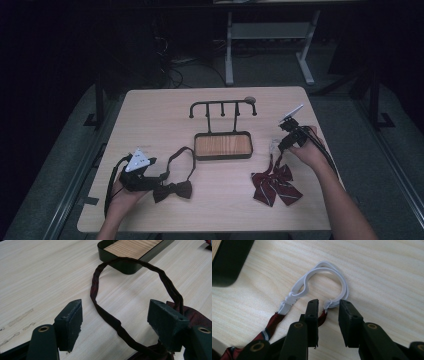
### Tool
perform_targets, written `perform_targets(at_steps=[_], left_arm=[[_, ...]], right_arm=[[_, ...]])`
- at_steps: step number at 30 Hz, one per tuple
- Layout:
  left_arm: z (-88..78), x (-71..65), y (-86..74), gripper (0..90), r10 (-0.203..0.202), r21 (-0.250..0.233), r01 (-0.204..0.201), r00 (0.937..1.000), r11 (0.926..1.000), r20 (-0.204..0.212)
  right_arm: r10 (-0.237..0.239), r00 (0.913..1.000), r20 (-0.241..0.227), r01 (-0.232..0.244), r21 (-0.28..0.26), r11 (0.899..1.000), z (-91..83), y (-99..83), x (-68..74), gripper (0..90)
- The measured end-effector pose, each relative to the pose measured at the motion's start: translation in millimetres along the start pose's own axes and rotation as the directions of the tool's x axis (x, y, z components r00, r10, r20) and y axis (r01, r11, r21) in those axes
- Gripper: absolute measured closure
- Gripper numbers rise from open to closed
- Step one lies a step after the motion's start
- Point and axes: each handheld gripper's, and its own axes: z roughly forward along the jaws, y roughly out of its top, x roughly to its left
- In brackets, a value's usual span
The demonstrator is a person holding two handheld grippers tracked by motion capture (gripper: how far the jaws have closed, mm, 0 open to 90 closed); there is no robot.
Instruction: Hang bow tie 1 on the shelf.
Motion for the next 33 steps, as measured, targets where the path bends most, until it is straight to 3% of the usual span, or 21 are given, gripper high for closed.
perform_targets(at_steps=[9, 14, 17, 20, 26, 33], left_arm=[[0.6, -0.4, -0.1, 28.7, -0.005, 0.0, 0.005, 1.0, 1.0, 0.002], [0.5, -0.6, -0.1, 28.8, -0.005, -0.003, 0.005, 1.0, 1.0, 0.001], [0.5, -0.6, -0.1, 28.7, -0.006, -0.002, 0.006, 1.0, 1.0, 0.001], [0.5, -0.6, -0.1, 28.7, -0.006, -0.002, 0.006, 1.0, 1.0, 0.002], [0.5, -0.7, -0.1, 28.8, -0.004, -0.002, 0.004, 1.0, 1.0, 0.002], [0.4, -0.7, 0.0, 28.8, -0.002, 0.0, 0.002, 1.0, 1.0, 0.002]], right_arm=[[0.011, 0.9996, 0.027, -0.01, -0.02, 1.0, -2.3, 0.9, 0.4, 61.0], [0.034, 0.9991, 0.025, -0.034, 0.0, 0.999, 0.4, 0.8, -2.2, 58.0], [0.024, 0.9992, 0.032, -0.024, 0.014, 1.0, 3.5, 0.7, -0.6, 60.0], [0.021, 0.9993, 0.031, -0.021, 0.012, 1.0, 3.5, 2.0, 0.8, 69.6], [0.02, 0.999, 0.041, -0.021, 0.031, 0.999, 6.1, 2.2, 1.6, 80.1], [0.018, 0.9997, 0.017, -0.018, 0.039, 0.999, 2.1, -0.7, 0.6, 83.2]])
